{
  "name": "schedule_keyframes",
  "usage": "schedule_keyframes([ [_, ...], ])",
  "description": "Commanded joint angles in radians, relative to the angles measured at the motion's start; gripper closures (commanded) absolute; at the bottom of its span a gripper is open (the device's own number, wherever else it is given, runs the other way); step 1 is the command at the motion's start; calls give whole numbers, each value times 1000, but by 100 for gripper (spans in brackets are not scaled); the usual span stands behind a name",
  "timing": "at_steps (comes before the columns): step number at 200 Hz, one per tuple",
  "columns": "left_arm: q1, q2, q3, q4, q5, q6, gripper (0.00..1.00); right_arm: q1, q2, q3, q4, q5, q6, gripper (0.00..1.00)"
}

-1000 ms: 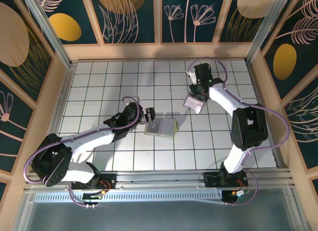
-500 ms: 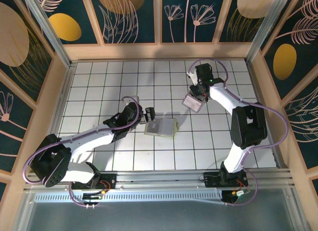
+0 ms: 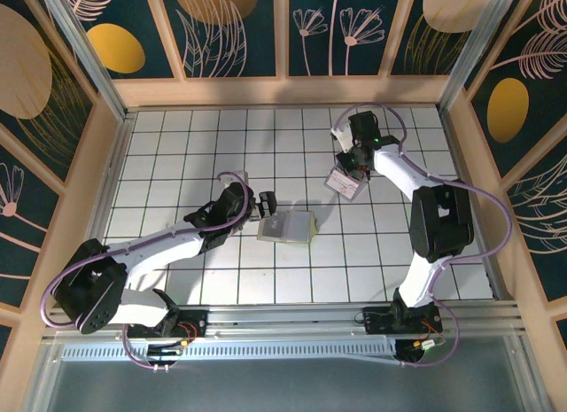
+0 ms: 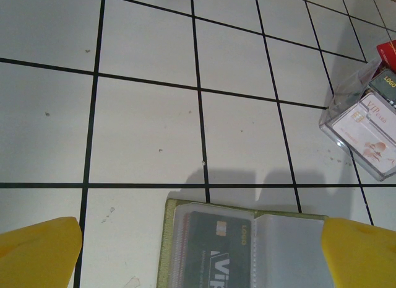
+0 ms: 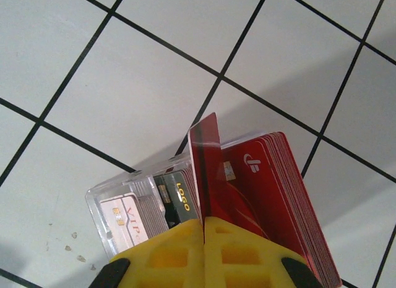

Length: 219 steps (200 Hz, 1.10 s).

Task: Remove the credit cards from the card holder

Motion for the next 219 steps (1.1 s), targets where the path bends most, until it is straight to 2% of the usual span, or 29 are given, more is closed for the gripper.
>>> schedule_keyframes([
  [1,2,0,26,-5,-11,18,2,-8,24,31,-64,-18,24,100],
  [55,2,4,31,-3,-6,22,2,-69,46,95,-124,28,-9,100],
  [132,2,2,46,-16,-16,33,1,-78,22,156,-183,-10,-55,100],
  [219,2,-4,44,-15,-11,30,1,-107,16,154,-207,4,-59,100],
])
